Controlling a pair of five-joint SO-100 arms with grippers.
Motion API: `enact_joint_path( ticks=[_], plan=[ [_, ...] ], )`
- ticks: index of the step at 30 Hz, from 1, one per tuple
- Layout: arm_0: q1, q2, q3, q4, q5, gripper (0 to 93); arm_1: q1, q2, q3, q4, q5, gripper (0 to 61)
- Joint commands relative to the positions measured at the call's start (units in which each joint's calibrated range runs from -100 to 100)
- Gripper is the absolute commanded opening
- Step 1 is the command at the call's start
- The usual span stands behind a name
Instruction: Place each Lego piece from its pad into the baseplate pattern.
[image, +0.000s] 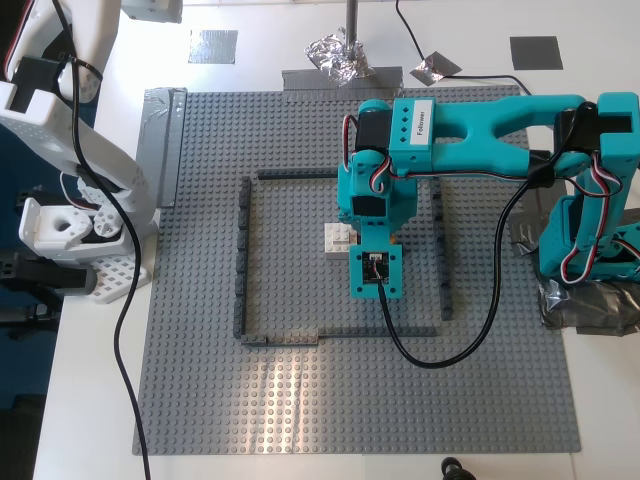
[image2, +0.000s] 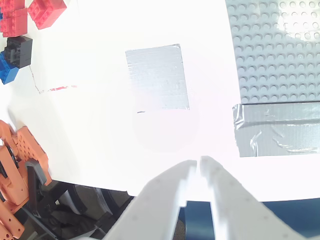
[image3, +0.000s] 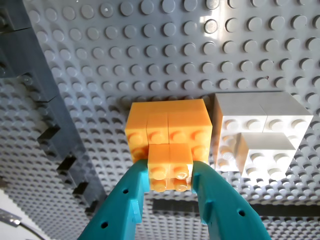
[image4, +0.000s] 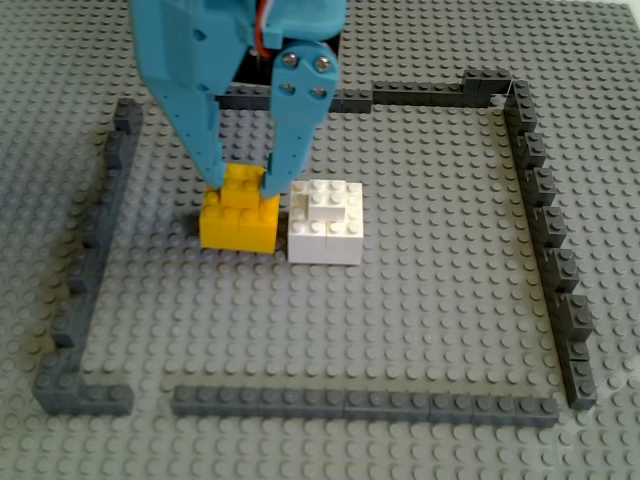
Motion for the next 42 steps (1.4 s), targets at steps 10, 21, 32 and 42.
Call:
enact_joint_path(
  ticks=[10,21,32,42],
  plan=[
    [0.3,-0.7,-2.4,2.7,0.3,3.4,-0.4,-1.8,-0.6,-0.7,0.4,0.2],
    [1.3,-1.2,-2.4,3.2,0.3,17.2,-0.2,-2.2,-0.3,-0.6,0.5,0.2],
    [4.0,-2.7,-8.9,6.8,0.3,15.4,0.0,-2.7,-0.2,-0.3,0.8,0.2],
    [11.1,-11.7,-8.2,6.8,2.2,1.2,2.0,-3.6,-0.4,0.3,1.8,0.2]
  ],
)
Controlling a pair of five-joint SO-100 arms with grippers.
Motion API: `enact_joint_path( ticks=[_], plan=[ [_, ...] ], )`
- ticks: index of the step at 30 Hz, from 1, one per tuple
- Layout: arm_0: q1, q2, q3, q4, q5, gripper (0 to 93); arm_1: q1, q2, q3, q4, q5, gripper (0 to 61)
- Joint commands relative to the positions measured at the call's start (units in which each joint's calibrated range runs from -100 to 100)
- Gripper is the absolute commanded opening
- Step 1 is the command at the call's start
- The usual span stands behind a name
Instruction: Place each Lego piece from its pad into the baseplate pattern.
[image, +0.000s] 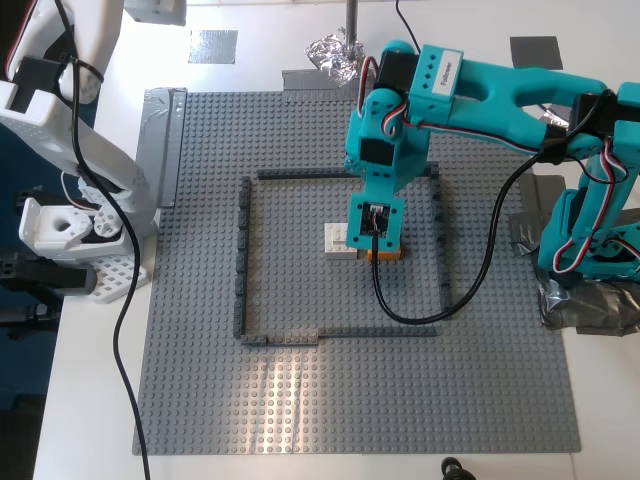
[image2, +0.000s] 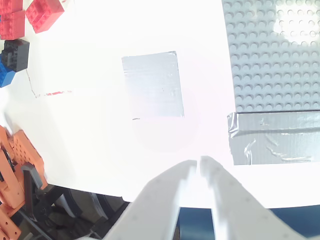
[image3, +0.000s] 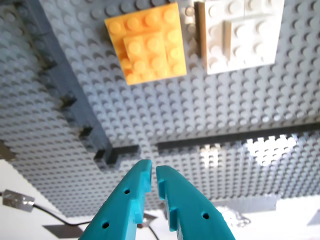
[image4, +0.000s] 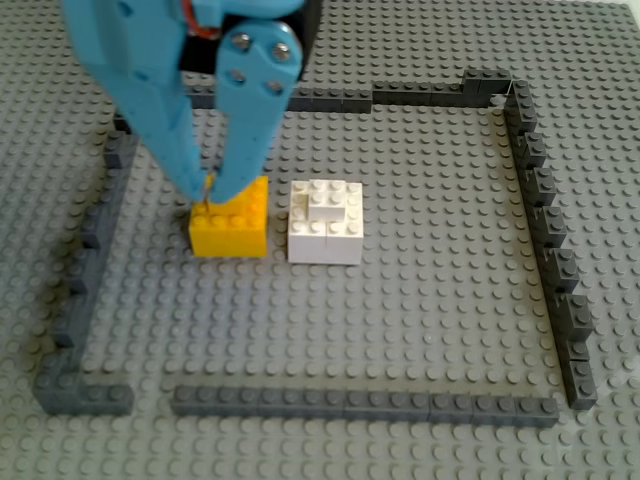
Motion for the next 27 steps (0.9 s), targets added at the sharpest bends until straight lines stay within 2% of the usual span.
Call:
enact_joint_path(
  ticks=[1,12,27],
  plan=[
    [4.4,-7.1,-1.7,0.5,0.9,1.1,0.2,-3.4,-0.9,0.2,0.4,0.2],
    [19.2,-9.2,-1.7,0.5,1.0,0.5,1.5,-3.3,-1.9,1.4,0.9,0.2],
    [30.3,-9.3,-1.7,0.5,1.0,0.5,2.2,0.0,-2.3,0.0,1.8,0.1]
  ],
)
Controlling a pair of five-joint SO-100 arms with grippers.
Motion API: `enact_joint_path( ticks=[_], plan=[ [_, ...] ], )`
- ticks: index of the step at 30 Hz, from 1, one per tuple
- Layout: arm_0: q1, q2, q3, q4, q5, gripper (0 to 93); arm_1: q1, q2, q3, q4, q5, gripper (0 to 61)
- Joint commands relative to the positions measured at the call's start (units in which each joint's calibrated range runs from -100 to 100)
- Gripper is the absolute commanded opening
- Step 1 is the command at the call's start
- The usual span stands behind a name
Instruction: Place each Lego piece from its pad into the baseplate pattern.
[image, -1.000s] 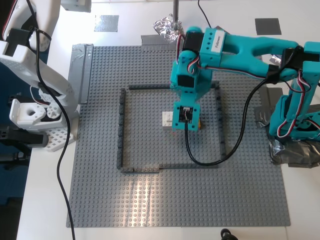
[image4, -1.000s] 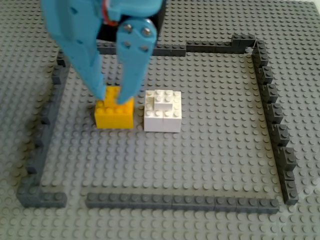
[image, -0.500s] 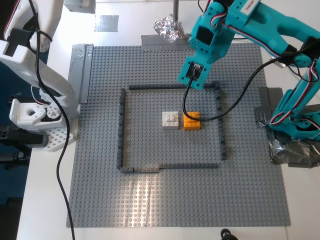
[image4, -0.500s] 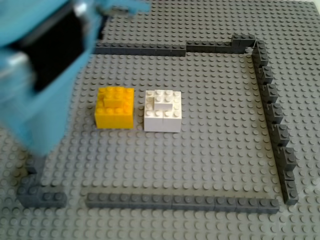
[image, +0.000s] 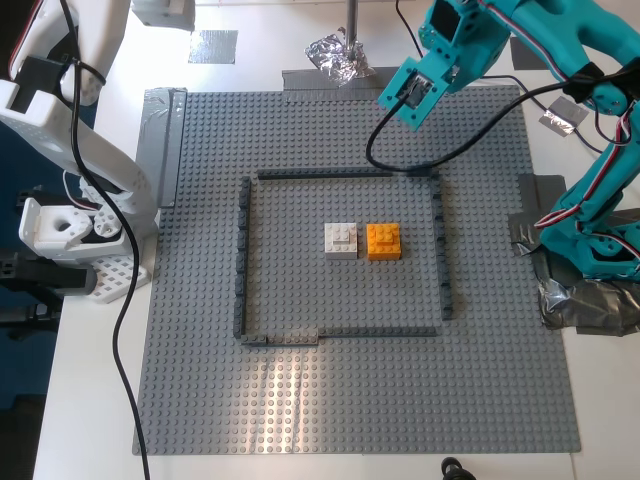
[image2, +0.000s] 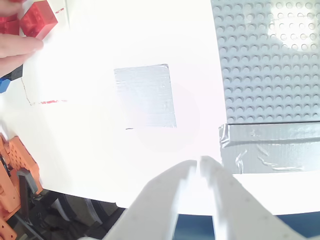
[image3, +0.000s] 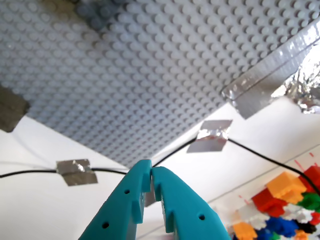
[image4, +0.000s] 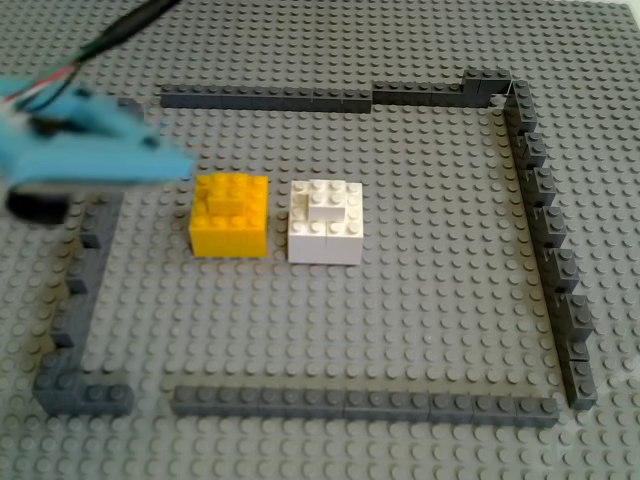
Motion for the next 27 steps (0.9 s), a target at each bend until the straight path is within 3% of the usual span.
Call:
enact_joint_path(
  ticks=[1,27],
  plan=[
    [2.4,-2.7,-1.7,0.0,0.2,0.5,0.1,0.4,-2.6,-0.7,0.1,0.1],
    [18.8,-4.5,-0.5,-0.4,0.2,0.0,0.0,1.3,-3.8,-0.7,-0.1,0.1]
  ],
)
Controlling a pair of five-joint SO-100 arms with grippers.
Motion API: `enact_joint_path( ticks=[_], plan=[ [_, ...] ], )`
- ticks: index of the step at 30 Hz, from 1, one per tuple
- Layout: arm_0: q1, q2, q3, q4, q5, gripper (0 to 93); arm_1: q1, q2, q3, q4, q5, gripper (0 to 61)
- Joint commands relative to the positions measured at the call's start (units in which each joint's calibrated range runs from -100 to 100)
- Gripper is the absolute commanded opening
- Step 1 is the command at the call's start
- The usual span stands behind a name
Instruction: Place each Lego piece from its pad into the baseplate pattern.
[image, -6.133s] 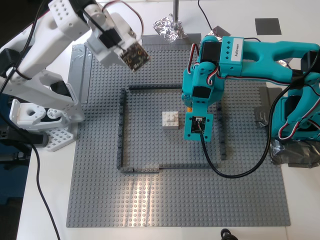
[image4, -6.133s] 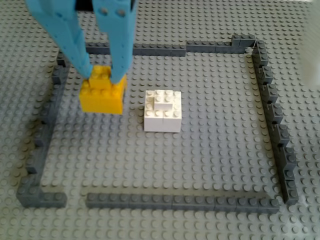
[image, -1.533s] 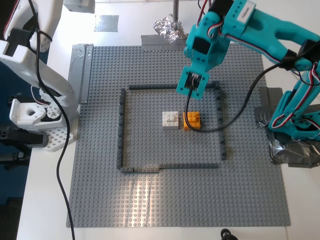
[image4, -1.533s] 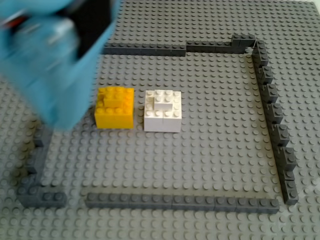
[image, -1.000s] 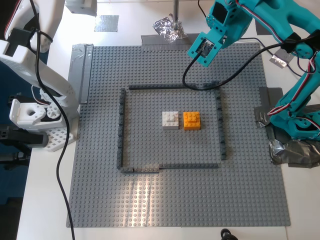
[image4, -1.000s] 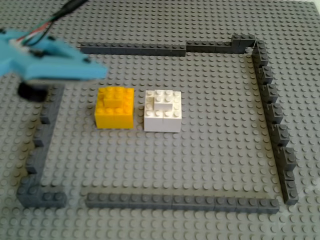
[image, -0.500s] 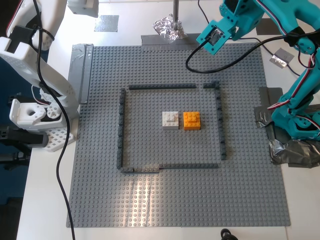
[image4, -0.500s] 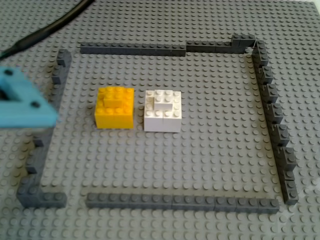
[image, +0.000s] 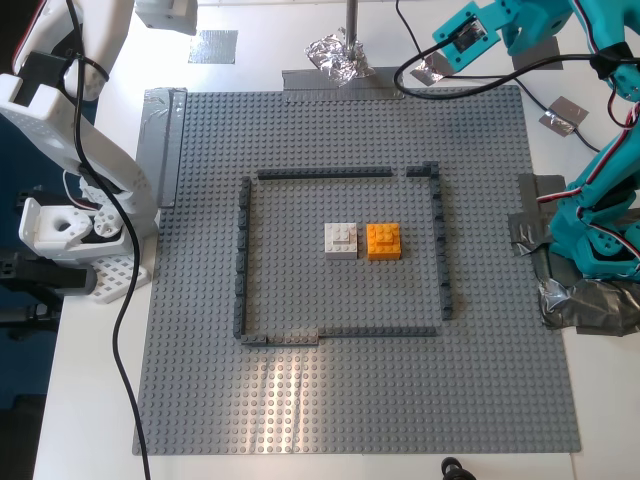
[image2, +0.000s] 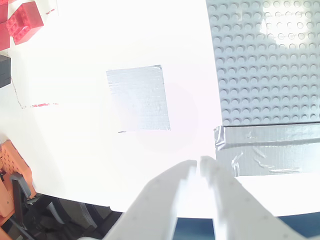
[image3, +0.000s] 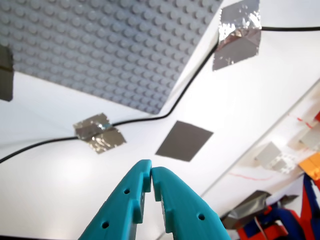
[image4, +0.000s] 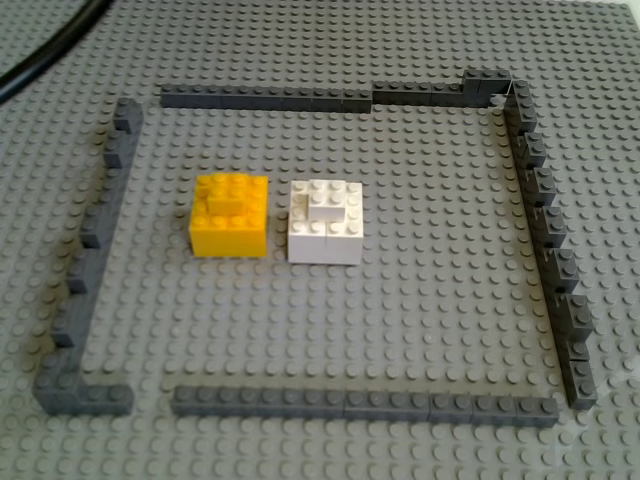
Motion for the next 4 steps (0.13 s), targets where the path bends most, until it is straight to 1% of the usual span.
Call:
enact_joint_path(
  ticks=[1,4],
  plan=[
    [2.5,-1.5,-0.5,-0.2,0.2,0.0,0.0,-0.9,-3.7,-0.7,-0.1,0.1],
    [4.5,0.4,-1.4,-0.3,0.2,0.0,-0.1,-0.9,-3.7,-0.7,-0.1,0.1]
  ],
)
